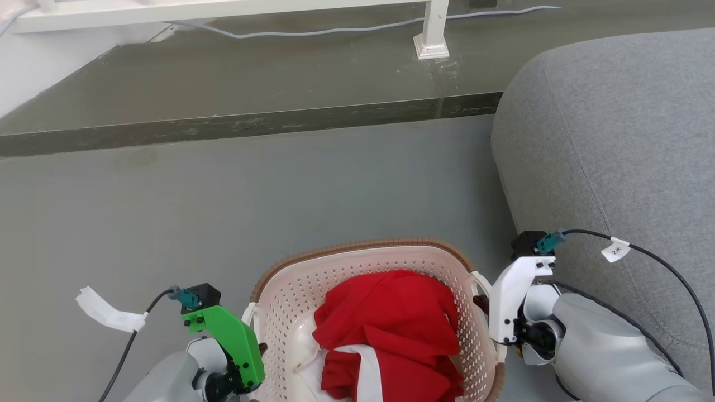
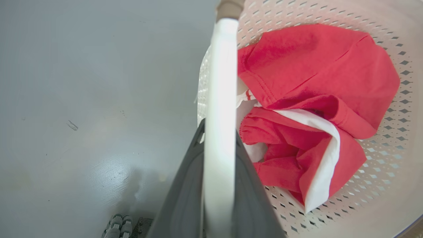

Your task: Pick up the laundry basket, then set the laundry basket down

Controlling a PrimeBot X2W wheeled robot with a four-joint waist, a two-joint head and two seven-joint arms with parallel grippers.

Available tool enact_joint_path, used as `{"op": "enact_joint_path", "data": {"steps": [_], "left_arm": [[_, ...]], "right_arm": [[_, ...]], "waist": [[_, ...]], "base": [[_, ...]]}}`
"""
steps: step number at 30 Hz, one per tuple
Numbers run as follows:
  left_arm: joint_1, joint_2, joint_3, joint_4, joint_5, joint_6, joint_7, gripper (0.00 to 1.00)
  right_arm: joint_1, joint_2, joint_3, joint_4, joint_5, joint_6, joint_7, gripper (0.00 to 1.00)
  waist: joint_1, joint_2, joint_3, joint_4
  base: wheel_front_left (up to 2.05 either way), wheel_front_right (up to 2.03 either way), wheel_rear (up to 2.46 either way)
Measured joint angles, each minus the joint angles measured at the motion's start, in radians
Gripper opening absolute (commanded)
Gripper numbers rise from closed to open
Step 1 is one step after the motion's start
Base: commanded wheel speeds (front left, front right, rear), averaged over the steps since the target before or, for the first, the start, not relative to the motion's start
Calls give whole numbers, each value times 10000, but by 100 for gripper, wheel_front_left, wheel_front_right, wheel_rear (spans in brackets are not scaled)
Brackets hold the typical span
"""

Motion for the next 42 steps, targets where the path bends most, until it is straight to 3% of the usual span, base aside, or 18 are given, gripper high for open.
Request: {"op": "enact_joint_path", "data": {"steps": [25, 42], "left_arm": [[-5, 86, -242, -63, -153, 0, 17, 0], [-783, 268, -355, -370, -117, 0, -780, 0]], "right_arm": [[-50, -94, 374, -71, 332, 0, 40, 0], [-738, -324, 426, -454, 339, 0, -826, 0]], "waist": [[0, 0, 196, -26], [0, 0, 1581, -49]], "base": [[0, 0, 0], [0, 0, 0]]}}
